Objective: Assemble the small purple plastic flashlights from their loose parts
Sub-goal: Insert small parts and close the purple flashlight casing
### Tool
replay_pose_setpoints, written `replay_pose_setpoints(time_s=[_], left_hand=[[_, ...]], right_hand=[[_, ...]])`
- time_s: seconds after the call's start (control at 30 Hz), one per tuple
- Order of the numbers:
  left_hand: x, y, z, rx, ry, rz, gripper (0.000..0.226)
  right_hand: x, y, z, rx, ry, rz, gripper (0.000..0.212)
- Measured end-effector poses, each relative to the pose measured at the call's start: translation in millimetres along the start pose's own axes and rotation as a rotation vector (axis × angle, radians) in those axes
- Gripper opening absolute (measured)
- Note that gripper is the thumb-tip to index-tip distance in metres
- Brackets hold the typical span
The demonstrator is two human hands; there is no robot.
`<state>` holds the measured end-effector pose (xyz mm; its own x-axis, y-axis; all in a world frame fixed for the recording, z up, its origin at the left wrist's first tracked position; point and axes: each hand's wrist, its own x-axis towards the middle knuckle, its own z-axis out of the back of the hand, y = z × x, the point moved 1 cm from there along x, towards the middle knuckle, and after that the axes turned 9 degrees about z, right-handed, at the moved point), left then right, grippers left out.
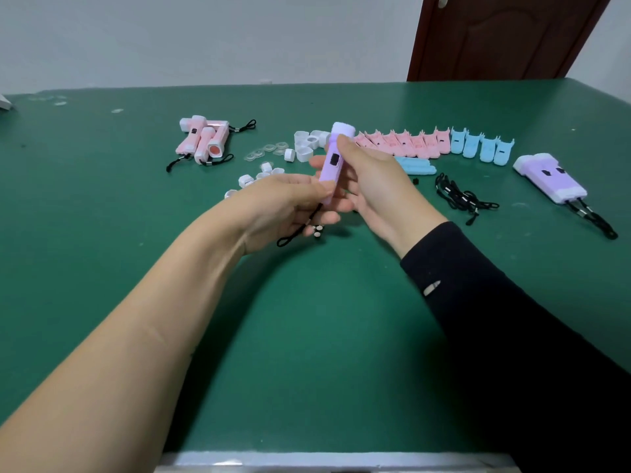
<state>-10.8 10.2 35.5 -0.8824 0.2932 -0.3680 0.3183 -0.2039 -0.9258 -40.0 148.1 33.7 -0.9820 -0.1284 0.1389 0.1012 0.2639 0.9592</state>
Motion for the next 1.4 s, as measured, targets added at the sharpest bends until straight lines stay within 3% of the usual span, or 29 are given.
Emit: replay_pose_setpoints(time_s=[0.07, 0.2, 0.47, 0.63, 0.77, 0.83, 0.93, 1.1, 1.27, 1.4], left_hand=[[0.6, 1.3, 2.1, 0.002, -0.003, 0.027, 0.033], [-0.5, -0.5, 6.8, 0.050, -0.040, 0.004, 0.006], [0.3, -1.0, 3.8, 0.073, -0.169, -0.068, 0.010], [-2.6, -6.6, 13.7, -0.059, -0.215, -0.107, 0.008], [-8.0, -11.5, 39.4, -0.224, -0.296, -0.127, 0.007], [-10.3, -11.1, 53.8, -0.295, -0.344, -0.129, 0.002], [-12.4, -7.6, 73.3, -0.371, -0.424, -0.134, 0.025], [-12.6, 0.3, 90.9, -0.464, -0.534, -0.140, 0.021], [-10.3, 4.3, 95.8, -0.501, -0.591, -0.148, 0.021], [-8.4, 3.3, 92.3, -0.521, -0.574, -0.147, 0.017]], right_hand=[[-0.4, -0.2, -0.9, -0.094, 0.018, 0.033, 0.021], [-1.9, 2.7, -2.5, -0.122, 0.033, 0.073, 0.021], [-1.0, -1.2, -6.1, -0.041, 0.104, 0.030, 0.015], [0.7, -3.2, -4.8, 0.049, 0.091, -0.033, 0.030], [0.9, -6.7, -0.2, -0.069, 0.022, -0.026, 0.017], [1.1, -9.2, -1.0, -0.164, -0.018, -0.002, 0.015], [4.4, -16.7, -5.7, -0.486, -0.063, 0.139, 0.019], [13.9, -31.5, -26.6, -1.184, 0.156, 0.377, 0.030], [44.2, -41.9, -53.3, -1.455, 0.194, 0.364, 0.037], [64.5, -52.7, -59.2, -1.584, 0.154, 0.256, 0.026]])
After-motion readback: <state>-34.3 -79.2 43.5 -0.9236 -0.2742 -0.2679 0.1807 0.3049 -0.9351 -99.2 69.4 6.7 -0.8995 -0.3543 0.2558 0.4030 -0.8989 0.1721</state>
